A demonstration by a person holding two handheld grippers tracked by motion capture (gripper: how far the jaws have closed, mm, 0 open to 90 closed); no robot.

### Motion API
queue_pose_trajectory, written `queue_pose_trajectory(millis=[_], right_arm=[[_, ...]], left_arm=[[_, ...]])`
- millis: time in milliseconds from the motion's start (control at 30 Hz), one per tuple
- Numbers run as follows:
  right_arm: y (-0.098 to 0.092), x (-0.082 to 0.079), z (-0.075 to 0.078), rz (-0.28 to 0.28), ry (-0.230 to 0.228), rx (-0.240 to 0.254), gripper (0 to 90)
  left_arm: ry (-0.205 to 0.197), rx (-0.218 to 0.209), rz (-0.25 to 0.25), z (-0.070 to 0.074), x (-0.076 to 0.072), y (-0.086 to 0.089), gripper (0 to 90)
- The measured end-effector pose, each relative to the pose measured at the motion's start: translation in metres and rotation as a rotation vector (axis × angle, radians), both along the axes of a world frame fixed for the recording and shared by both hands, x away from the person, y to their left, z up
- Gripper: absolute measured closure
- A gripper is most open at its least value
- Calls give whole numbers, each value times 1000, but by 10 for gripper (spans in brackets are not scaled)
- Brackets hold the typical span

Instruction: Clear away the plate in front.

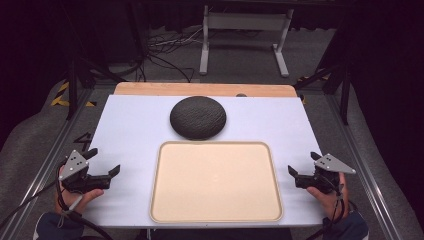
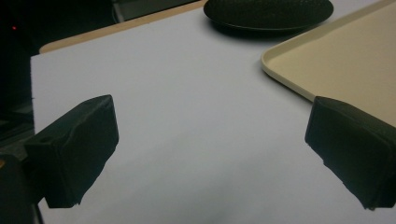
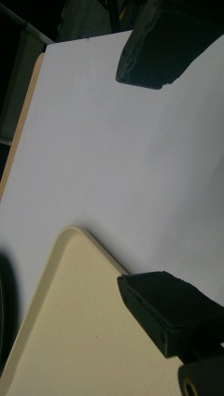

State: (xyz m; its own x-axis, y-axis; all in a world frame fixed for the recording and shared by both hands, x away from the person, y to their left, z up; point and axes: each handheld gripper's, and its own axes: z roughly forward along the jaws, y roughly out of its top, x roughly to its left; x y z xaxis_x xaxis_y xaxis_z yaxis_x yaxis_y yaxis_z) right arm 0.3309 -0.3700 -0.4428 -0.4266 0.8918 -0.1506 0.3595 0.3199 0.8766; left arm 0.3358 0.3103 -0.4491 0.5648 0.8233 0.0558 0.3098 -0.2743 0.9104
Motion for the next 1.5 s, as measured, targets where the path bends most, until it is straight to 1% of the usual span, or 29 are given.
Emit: queue_pose_trajectory(millis=[33,67,167,267,333,433,500,533,567,600,700,833,867,900,1000,1067,1100,1133,1167,1233,1300,1333,1400,1433,1467,1500], right_arm=[[0,0,0,-2,1,-1,43],[-1,0,0,-4,1,1,44],[-2,-1,1,-9,-4,1,43],[-1,-2,2,-11,-8,-1,44],[-1,-2,2,-11,-8,-1,44],[1,-1,1,-8,0,-6,43],[1,-1,1,-6,2,-8,44],[0,-2,1,-6,-2,-4,44],[0,-2,1,-9,-3,-3,43],[-1,-2,1,-12,-2,-1,43],[-2,-1,-1,-16,5,-1,44],[-1,-2,0,-13,3,-5,44],[-1,-2,0,-13,3,-5,44],[-1,-2,0,-13,3,-4,43],[-1,-1,0,-13,4,-5,44],[0,-2,0,-12,7,-5,44],[0,-1,-1,-11,7,-4,44],[0,-1,-1,-11,7,-4,44],[-1,-1,-1,-11,8,-5,44],[0,-1,-1,-12,11,-7,44],[1,-1,-1,-9,13,-10,43],[2,-1,-2,-3,12,-9,43],[2,-1,-2,-3,15,-10,44],[2,-1,-2,-3,15,-10,44],[2,0,-2,-5,16,-10,43],[2,0,-2,-5,16,-10,43]], left_arm=[[0,11,-4,0,1,-2,40],[2,9,-13,1,1,-3,42],[11,27,-36,0,1,-5,46],[18,28,-47,-1,0,-6,43],[30,45,-60,-1,1,-5,43],[21,68,-69,1,2,-4,50],[-1,96,-71,3,3,-5,89],[-20,117,-74,7,5,-6,89],[-20,117,-74,7,5,-6,89],[-30,131,-80,11,8,-7,88],[-29,135,-87,14,13,-8,89],[-32,161,-96,16,18,-12,88],[-32,161,-96,16,18,-12,88],[-32,173,-102,17,20,-15,89],[-38,179,-100,19,23,-17,90],[-35,202,-104,21,29,-21,94],[-31,224,-117,23,32,-25,98],[-31,224,-117,23,32,-25,101],[-39,251,-122,25,37,-29,101],[-43,269,-142,28,44,-35,102],[-42,281,-148,29,48,-39,104],[-45,302,-165,31,54,-45,106],[-46,306,-168,31,56,-47,109],[-37,316,-177,32,59,-51,109],[-44,338,-184,32,63,-54,114],[-42,350,-192,33,67,-58,115]])
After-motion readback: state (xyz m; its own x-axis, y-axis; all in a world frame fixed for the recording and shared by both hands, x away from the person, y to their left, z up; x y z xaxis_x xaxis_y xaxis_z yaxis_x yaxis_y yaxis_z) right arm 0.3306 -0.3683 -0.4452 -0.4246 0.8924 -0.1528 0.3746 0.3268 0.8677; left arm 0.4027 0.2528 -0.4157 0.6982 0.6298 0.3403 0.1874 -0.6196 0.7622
